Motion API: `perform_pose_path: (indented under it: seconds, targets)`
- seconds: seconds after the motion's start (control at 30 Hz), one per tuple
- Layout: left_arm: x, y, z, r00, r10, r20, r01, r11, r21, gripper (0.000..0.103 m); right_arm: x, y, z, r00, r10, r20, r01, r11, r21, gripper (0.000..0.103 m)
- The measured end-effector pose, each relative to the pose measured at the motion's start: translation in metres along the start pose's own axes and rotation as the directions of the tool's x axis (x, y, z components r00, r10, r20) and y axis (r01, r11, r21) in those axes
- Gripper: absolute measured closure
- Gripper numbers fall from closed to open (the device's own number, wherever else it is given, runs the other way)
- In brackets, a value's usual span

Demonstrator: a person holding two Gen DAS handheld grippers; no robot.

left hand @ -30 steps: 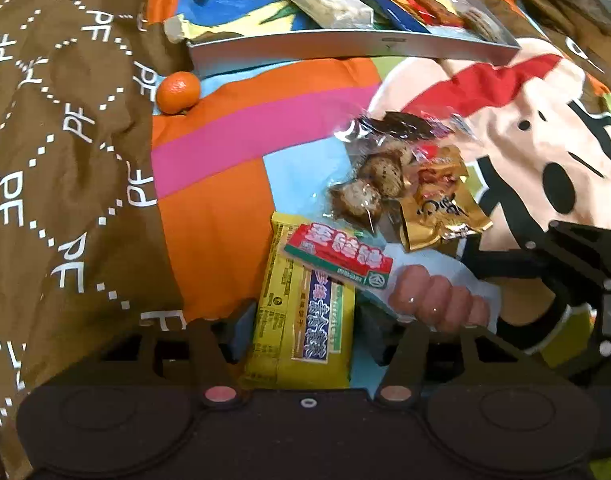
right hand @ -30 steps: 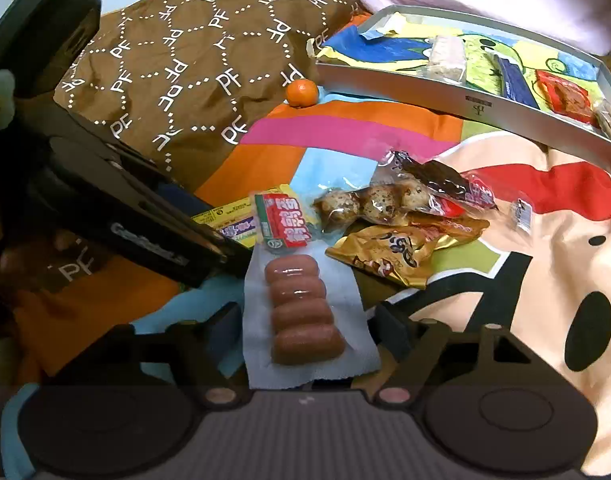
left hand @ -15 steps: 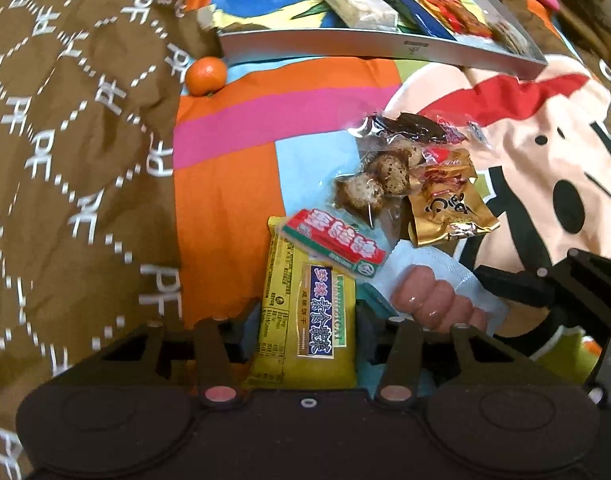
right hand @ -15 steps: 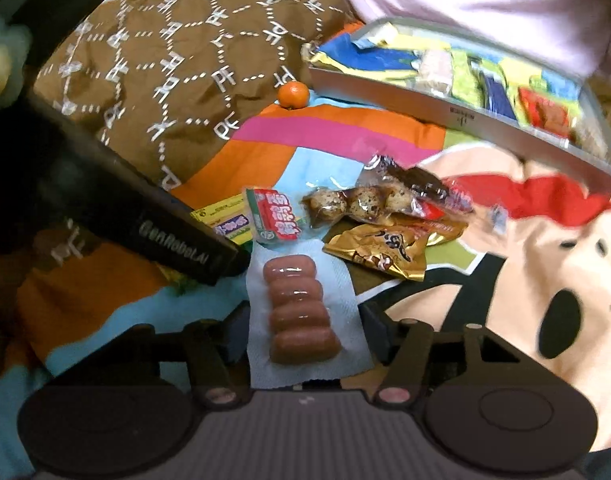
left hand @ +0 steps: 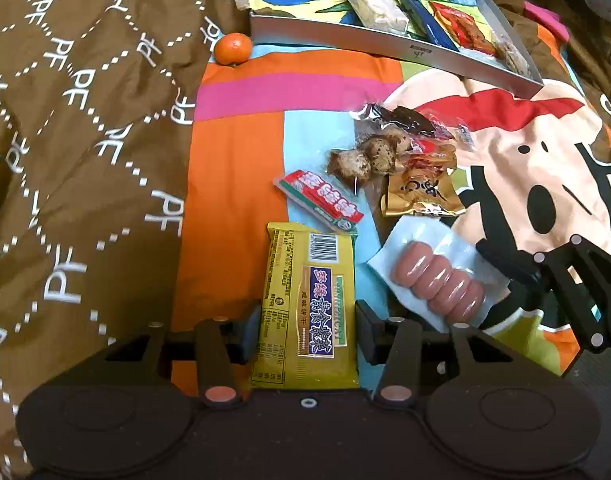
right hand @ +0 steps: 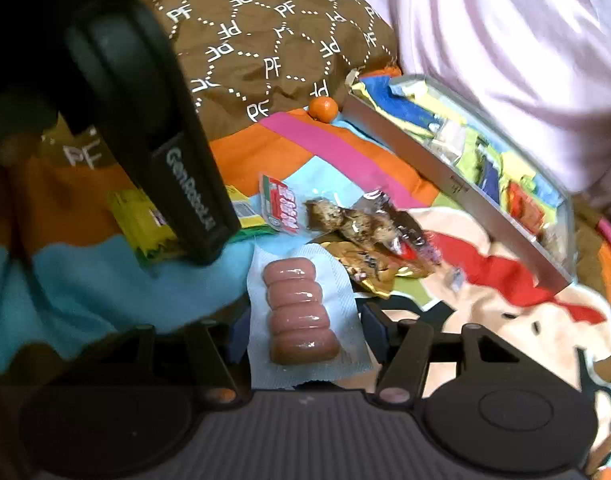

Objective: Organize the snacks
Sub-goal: 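Carry the wafer bar and sausage pack into the metal tray and open both tools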

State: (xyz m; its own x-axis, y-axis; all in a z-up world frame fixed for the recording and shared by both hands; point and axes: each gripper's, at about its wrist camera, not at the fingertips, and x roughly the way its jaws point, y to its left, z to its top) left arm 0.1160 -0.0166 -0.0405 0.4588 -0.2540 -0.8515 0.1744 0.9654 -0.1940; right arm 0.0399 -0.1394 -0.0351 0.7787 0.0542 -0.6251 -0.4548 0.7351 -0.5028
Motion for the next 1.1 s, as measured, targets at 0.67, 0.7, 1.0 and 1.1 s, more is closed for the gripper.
perform_pose_path:
  seconds: [0.67, 0.7, 1.0, 1.1]
  targets:
    - [-0.030, -0.016, -0.010, 0.967, -0.126, 0.222, 0.141, 0.988, -0.055, 0.054, -0.034, -0.055, 0.005, 0.969, -0.197, 0.149, 0.192, 0.980, 0.049, 0.040]
    - [-0.032, -0.019, -0.009, 0.963, -0.121, 0.239, 0.137, 0.989, -0.049, 0.054, -0.037, -0.060, 0.006, 0.968, -0.201, 0.151, 0.194, 0.979, 0.059, 0.040]
    - [-0.051, -0.050, 0.028, 0.918, -0.089, 0.386, 0.120, 0.991, -0.058, 0.054, -0.045, -0.103, 0.023, 0.943, -0.248, 0.222, 0.237, 0.969, 0.075, 0.040]
    - [-0.056, -0.059, 0.054, 0.901, -0.059, 0.431, 0.094, 0.994, -0.060, 0.054, -0.041, -0.123, 0.032, 0.928, -0.275, 0.252, 0.256, 0.961, 0.105, 0.040]
